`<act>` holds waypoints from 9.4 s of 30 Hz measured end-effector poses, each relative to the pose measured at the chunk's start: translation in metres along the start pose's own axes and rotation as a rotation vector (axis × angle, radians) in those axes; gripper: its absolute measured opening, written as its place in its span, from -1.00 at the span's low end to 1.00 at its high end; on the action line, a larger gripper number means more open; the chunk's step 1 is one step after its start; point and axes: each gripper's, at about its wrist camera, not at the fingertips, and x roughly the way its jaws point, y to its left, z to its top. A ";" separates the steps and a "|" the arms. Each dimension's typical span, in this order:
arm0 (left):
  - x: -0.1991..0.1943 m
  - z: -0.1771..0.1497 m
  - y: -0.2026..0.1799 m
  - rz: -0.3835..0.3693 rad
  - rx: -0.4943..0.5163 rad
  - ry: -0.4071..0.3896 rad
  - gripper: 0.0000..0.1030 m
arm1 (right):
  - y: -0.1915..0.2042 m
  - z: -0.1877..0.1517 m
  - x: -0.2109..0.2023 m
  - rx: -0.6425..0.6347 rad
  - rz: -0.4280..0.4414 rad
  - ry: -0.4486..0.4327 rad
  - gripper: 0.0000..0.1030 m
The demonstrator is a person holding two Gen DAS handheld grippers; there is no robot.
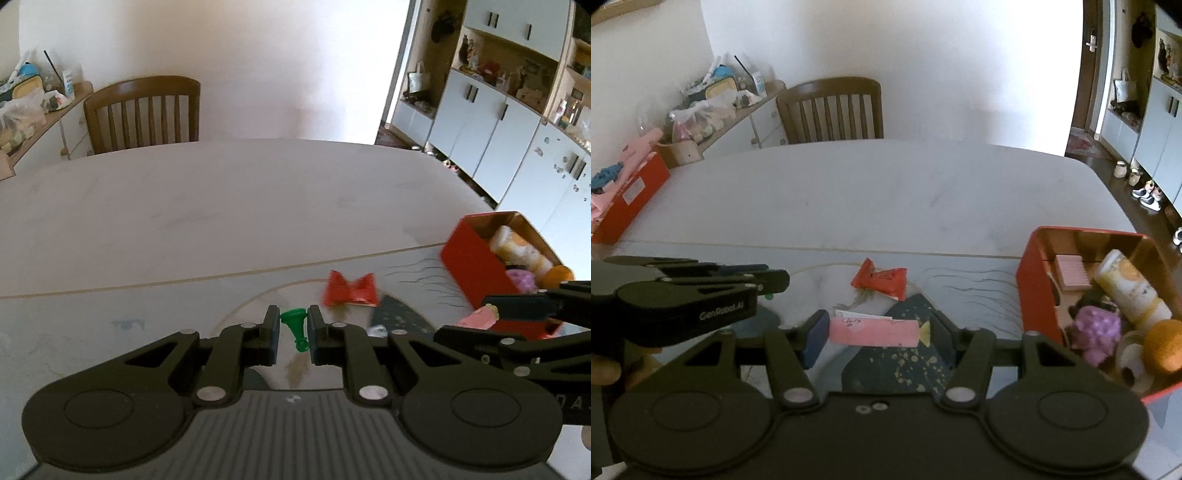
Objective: Organize rigid objects
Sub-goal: 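Carry the green item and pink stick with both tools over the red tin box, then lower the green item with the left tool while the right tool lowers the pink stick, releasing both, then withdraw both tools from the box toward the red packet and nail clipper, then grasp the red snack packet with the right tool while the left tool grasps the nail clipper, then lift the packet and clipper with both tools and carry them over the red tin box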
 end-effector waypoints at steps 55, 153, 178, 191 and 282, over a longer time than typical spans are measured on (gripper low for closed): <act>0.095 0.068 -0.248 -0.080 0.121 0.034 -0.70 | -0.187 -0.034 -0.039 -0.086 0.047 -0.004 0.14; -0.053 -0.010 -0.031 -0.031 0.034 -0.095 0.65 | -0.038 -0.014 -0.051 0.048 0.046 -0.102 1.00; 0.039 -0.035 -0.025 -0.017 0.092 -0.017 0.67 | -0.004 0.036 0.079 -0.036 0.051 0.119 0.98; 0.066 -0.039 -0.040 -0.046 0.185 -0.017 0.66 | -0.002 0.044 0.124 -0.136 0.084 0.222 0.67; 0.036 -0.066 -0.073 0.052 0.121 0.057 -0.78 | -0.075 -0.086 -0.061 0.177 0.028 0.078 -0.61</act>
